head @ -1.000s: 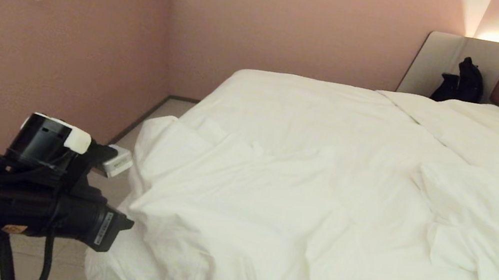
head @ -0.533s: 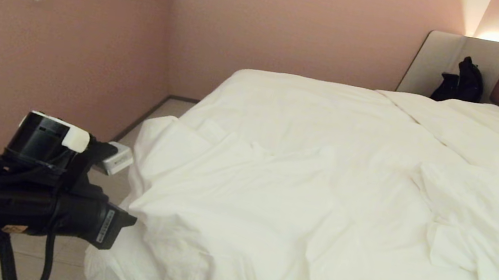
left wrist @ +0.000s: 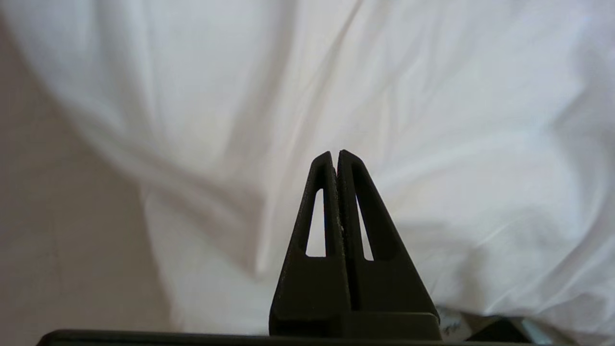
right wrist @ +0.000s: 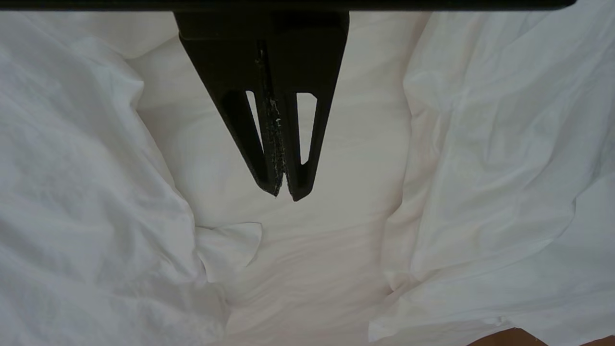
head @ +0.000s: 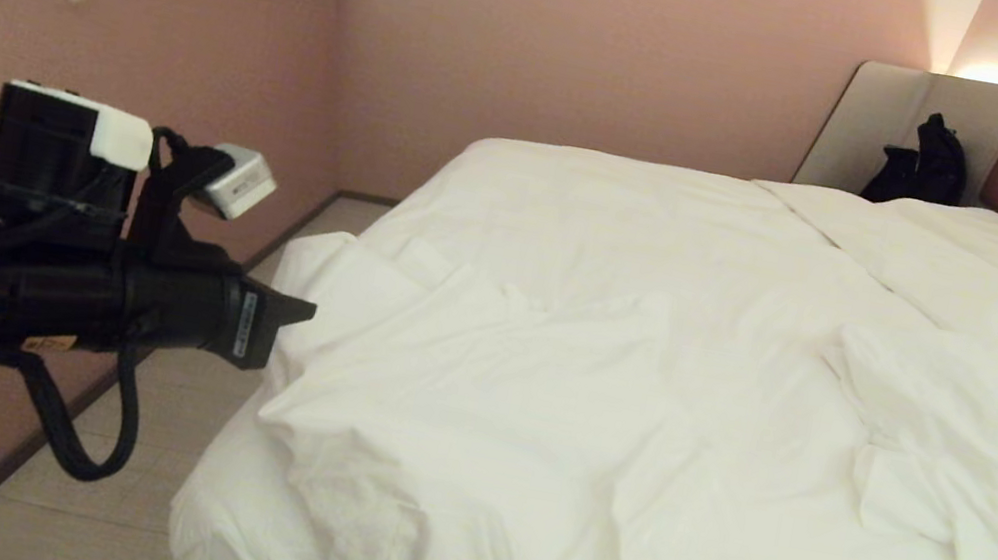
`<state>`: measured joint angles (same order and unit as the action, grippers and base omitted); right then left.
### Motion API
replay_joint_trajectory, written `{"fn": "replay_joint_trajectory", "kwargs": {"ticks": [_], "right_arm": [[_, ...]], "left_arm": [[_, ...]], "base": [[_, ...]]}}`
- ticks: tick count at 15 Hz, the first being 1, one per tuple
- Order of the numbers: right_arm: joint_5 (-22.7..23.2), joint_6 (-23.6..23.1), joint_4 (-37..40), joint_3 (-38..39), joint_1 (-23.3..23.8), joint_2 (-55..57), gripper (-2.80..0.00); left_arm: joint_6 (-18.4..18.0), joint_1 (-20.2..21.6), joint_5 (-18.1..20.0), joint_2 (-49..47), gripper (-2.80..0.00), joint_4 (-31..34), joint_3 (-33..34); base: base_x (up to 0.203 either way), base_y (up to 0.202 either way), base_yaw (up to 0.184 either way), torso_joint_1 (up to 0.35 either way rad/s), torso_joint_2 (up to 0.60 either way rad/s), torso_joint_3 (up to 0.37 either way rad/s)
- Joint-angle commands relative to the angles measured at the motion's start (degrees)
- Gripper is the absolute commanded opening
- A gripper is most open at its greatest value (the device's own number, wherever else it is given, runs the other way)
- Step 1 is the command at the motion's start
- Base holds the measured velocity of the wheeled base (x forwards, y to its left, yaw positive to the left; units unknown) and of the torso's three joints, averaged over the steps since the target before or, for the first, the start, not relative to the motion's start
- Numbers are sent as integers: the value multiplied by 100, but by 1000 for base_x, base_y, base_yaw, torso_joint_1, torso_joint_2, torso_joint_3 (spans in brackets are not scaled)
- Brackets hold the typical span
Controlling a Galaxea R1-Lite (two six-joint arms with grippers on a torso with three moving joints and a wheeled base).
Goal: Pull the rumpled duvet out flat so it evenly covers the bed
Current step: Flatten the corners of the folded blanket
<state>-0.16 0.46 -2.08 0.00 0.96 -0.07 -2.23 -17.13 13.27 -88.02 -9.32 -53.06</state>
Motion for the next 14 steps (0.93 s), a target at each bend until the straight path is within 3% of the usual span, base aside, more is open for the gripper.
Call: {"fn": "replay_joint_trajectory", "kwargs": {"ticks": [1,4,13,14], "right_arm": [[-2,6,-2,0,0,7,-280],[-2,0,-2,0,0,7,-280],[-2,6,-2,0,0,7,-280],[-2,6,-2,0,0,7,-280]], "left_arm": [[-1,-95,341,-438,-280,-5,-633],[-20,-284,1076,-1347,-280,27,-1731],[-305,-963,1224,-3960,-280,405,-4448],[-326,-997,1222,-4095,0,492,-4686]], "base": [[0,0,0,0,0,0],[0,0,0,0,0,0],[0,0,0,0,0,0],[0,0,0,0,0,0]]}}
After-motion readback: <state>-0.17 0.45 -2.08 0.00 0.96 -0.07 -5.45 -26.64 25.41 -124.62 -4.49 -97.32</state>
